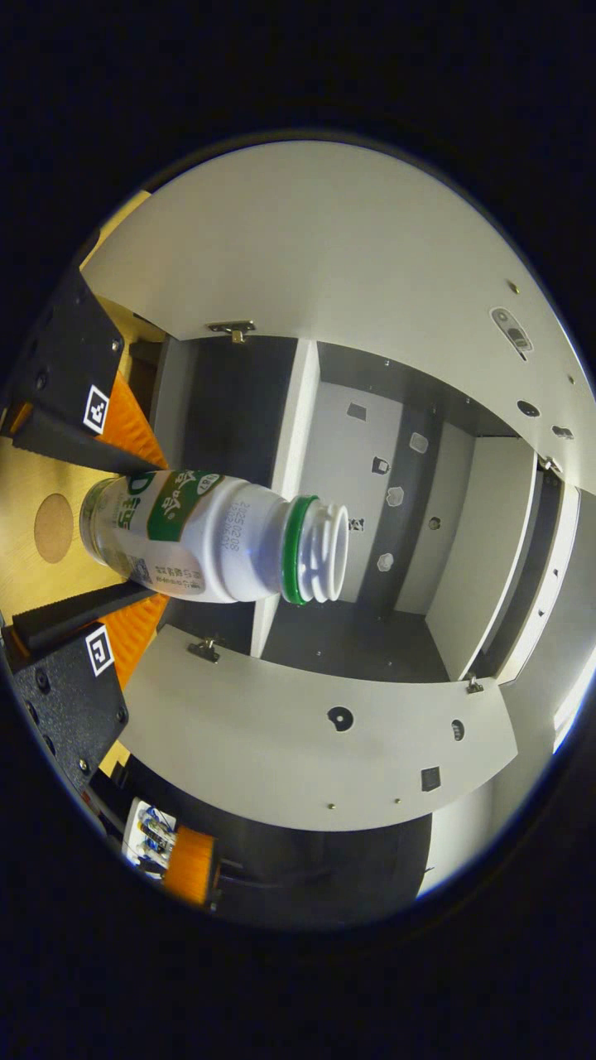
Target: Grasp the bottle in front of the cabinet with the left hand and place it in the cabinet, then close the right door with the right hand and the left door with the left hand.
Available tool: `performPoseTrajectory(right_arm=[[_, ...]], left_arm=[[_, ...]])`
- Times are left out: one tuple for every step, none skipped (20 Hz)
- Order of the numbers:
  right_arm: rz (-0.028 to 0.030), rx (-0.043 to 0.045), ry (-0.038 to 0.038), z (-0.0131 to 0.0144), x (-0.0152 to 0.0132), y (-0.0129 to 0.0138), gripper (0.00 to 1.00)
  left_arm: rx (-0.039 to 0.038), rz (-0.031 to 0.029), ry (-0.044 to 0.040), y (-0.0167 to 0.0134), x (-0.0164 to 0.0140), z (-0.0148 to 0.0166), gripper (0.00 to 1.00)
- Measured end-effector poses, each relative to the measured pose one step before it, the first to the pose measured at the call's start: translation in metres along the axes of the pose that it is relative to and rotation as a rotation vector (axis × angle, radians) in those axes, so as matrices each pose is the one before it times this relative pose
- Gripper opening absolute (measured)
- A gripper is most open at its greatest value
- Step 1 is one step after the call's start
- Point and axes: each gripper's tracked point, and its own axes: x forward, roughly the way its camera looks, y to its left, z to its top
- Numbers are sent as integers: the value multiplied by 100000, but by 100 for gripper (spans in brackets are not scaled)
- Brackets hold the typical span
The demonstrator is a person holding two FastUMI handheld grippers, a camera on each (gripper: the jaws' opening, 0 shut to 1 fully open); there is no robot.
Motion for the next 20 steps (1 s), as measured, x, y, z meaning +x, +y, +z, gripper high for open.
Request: performPoseTrajectory(right_arm=[[69, 48, -322, -31, -141, -116, 98], [-493, -129, -186, 24, -180, -212, 98], [-985, -321, -398, 47, -181, -250, 98], [-1195, -461, -461, 94, -288, -339, 98], [-1326, -391, -468, 24, -258, -534, 98], [-1060, -198, -420, 59, -210, -357, 98], [-980, 157, -306, 107, -195, -304, 98], [-824, 687, -451, 5, -371, -280, 98], [-698, 867, -523, 70, -314, -212, 98], [-919, 727, -252, -57, -298, -259, 98], [-1152, 449, -49, -70, -391, -410, 98], [-1267, 193, -128, -79, -432, -441, 98], [-1298, 389, -183, -24, -418, -500, 98], [-1091, 973, -154, -80, -370, -445, 98], [-796, 1969, 290, -202, -258, -316, 98], [51, 1733, 824, -382, -249, -158, 98], [-1070, 1274, 901, -415, -352, -436, 98], [-1703, 756, 280, -226, -214, -626, 98], [-1972, 618, -41, -67, -307, -793, 98], [-1803, 468, -199, -112, -259, -668, 98]], left_arm=[[-2502, -925, -493, -163, 392, 1845, 70], [-2054, -1142, -1190, -248, 447, 1918, 70], [-1242, -1444, -1183, -335, 640, 1782, 70], [-477, -1781, -1181, -414, 888, 1771, 70], [463, -1568, -1877, -380, 868, 1781, 70], [1421, -921, -1761, -240, 754, 1696, 70], [2313, -827, -443, -158, 1435, 1393, 70], [2974, -105, -92, -18, 1361, 1424, 70], [3289, 1151, 114, 48, 1499, 1237, 70], [3301, 1797, 92, 342, 1816, 1287, 70], [2540, 2194, 459, 414, 1641, 760, 70], [1417, 1333, 1567, 169, 1647, 461, 70], [1029, 567, 2274, 36, 1804, 356, 70], [803, -18, 3021, 25, 1789, 80, 70], [1031, -53, 3497, -236, 1422, -282, 70], [2158, -1163, 3501, -372, 1418, -257, 70], [2068, 168, 2291, 73, 1159, -313, 70], [2101, 1661, 1502, 337, 1072, -179, 70], [1528, 1996, 1582, 450, 1173, -329, 70], [721, 1315, 866, 149, 925, -210, 70]])
